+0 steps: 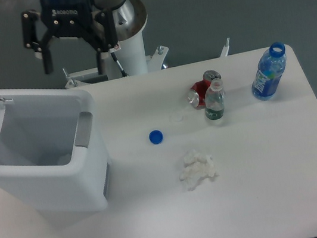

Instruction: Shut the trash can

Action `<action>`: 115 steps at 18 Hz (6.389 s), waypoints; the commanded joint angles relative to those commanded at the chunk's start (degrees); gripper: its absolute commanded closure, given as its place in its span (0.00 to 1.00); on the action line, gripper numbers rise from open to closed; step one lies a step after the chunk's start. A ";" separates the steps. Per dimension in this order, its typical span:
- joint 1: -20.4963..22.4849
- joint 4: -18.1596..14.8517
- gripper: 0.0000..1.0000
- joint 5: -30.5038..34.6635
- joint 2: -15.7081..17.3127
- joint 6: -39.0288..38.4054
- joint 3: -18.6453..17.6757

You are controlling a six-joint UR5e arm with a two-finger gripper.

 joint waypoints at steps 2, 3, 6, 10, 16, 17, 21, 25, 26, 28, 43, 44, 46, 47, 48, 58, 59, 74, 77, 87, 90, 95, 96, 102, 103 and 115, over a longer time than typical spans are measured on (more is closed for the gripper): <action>-0.09 0.44 0.00 -1.41 1.05 -1.75 0.00; -0.35 0.44 0.00 -2.29 1.84 -2.54 0.00; -1.58 0.44 0.00 -5.36 4.74 -2.90 -1.32; -1.93 0.44 0.00 -11.43 5.54 -2.90 -1.41; -5.62 0.79 0.00 -16.44 5.45 -2.46 -1.32; -5.80 0.88 0.00 -16.79 5.45 -2.29 -1.32; -7.73 2.11 0.00 -19.08 4.84 -2.29 -1.32; -8.70 2.29 0.00 -22.42 4.22 -2.11 -1.32; -9.40 2.29 0.00 -22.60 4.13 -2.02 -1.32; -11.42 2.38 0.00 -22.69 3.08 -1.76 -1.32; -21.26 4.66 0.00 -22.69 -3.77 2.46 0.09; -21.53 4.66 0.00 -22.60 -3.95 2.46 0.00; -21.62 4.57 0.00 -22.69 -4.30 2.37 -0.09; -21.97 4.66 0.00 -22.60 -4.39 2.37 -0.26; -22.06 4.57 0.00 -22.60 -4.48 2.37 -0.26; -21.89 4.22 0.00 -21.37 -4.22 2.37 -1.67; -21.89 4.22 0.00 -20.85 -4.22 2.55 -1.67; -18.20 4.22 0.00 -11.53 -3.95 2.63 -1.58; -17.67 4.31 0.00 -7.85 -4.39 2.63 -1.93; -12.22 4.40 0.00 -6.52 -4.57 2.72 -2.81; -11.08 4.49 0.00 -5.37 -4.66 2.72 -3.60; -9.41 4.49 0.00 -5.02 -4.92 3.59 -3.95; -8.88 4.49 0.00 -4.93 -5.01 4.47 -4.22; -6.33 4.75 0.00 -4.50 -5.18 5.27 -4.66; -6.16 4.75 0.00 -3.88 -5.18 5.45 -4.66; -5.45 4.57 0.00 -0.63 -5.45 5.71 -6.50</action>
